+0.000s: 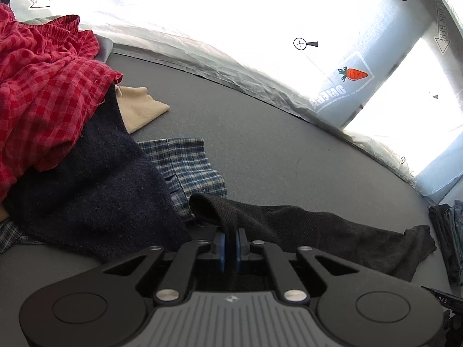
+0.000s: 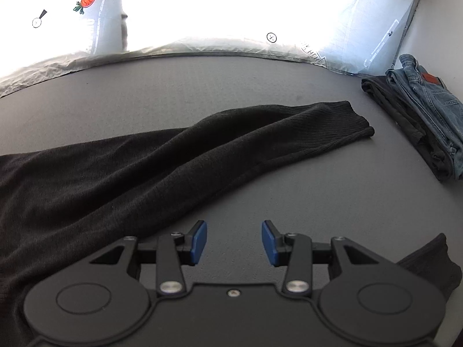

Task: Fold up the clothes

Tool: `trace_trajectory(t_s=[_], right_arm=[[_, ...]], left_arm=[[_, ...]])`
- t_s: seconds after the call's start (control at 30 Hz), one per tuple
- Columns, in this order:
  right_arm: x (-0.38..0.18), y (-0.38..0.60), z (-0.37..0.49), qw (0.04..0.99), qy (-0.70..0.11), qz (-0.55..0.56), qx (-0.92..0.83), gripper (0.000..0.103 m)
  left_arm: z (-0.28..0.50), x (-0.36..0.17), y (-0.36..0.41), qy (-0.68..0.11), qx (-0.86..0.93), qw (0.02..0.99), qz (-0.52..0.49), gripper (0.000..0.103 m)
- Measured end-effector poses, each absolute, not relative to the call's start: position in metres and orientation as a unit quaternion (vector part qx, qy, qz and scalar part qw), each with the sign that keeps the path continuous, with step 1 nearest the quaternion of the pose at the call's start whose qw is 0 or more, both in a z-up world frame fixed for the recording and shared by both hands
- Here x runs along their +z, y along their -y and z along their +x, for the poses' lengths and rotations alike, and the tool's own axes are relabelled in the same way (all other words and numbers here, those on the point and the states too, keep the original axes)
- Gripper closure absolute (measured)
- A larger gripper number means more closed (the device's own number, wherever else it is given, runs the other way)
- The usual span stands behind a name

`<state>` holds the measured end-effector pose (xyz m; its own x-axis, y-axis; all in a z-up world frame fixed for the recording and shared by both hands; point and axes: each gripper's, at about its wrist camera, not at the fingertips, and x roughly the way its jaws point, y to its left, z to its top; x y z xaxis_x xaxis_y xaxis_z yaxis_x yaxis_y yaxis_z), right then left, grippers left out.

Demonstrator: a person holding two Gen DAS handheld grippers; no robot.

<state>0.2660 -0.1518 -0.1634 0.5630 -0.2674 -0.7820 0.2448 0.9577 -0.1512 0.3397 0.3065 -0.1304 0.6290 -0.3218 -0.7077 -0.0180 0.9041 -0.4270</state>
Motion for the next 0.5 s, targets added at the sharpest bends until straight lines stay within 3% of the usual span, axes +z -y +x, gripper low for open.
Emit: trace_trajectory(t_s=[0.27,0.5], right_arm=[[-0.168,0.157,0.275,0.877,-0.452,-0.019,-0.158,0.06],[-0.168,0.16,0.276,0.882,-0.451,0.006,-0.139,0.06]], left_arm=[[0.383,-0.119,-0.343,-0.363,-0.04,0.837,-0.408,0.099],[0.422,-0.14,-0.322,-0.393,0.002,0.857,-0.334,0.095]])
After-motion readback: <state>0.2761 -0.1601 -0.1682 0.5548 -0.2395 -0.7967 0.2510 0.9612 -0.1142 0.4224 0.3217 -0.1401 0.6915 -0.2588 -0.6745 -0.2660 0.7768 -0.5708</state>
